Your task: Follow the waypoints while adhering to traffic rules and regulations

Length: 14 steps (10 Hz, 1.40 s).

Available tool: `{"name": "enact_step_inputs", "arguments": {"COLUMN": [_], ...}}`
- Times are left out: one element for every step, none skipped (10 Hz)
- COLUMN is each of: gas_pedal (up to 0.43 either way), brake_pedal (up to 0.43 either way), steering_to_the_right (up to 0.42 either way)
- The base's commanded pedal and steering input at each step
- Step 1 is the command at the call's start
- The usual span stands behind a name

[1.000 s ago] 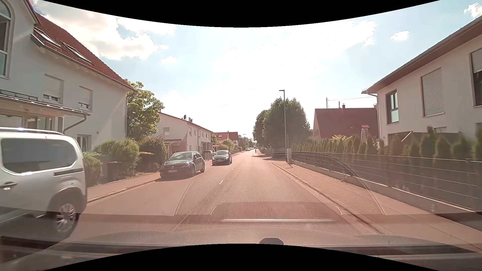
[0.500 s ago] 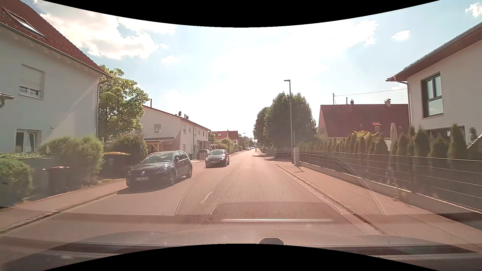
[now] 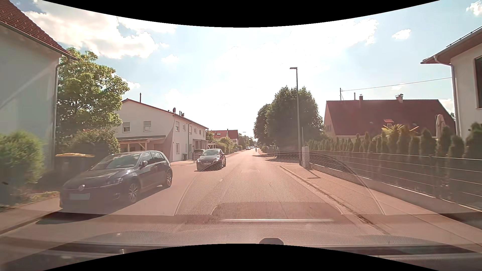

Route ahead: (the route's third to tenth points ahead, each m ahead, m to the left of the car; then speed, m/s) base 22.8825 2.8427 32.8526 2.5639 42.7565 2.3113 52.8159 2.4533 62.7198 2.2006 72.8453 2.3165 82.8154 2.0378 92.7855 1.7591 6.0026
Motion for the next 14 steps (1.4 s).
{"name": "enact_step_inputs", "arguments": {"gas_pedal": [0.0,0.0,0.0,0.0,0.0,0.0,0.0,0.0,0.0,0.0,0.0,0.0,0.0,0.0], "brake_pedal": [0.122,0.122,0.128,0.134,0.134,0.134,0.134,0.134,0.134,0.134,0.134,0.14,0.146,0.146], "steering_to_the_right": [-0.003,-0.003,-0.002,-0.002,-0.003,-0.003,-0.003,-0.003,-0.003,-0.003,-0.003,-0.003,-0.003,-0.003]}}
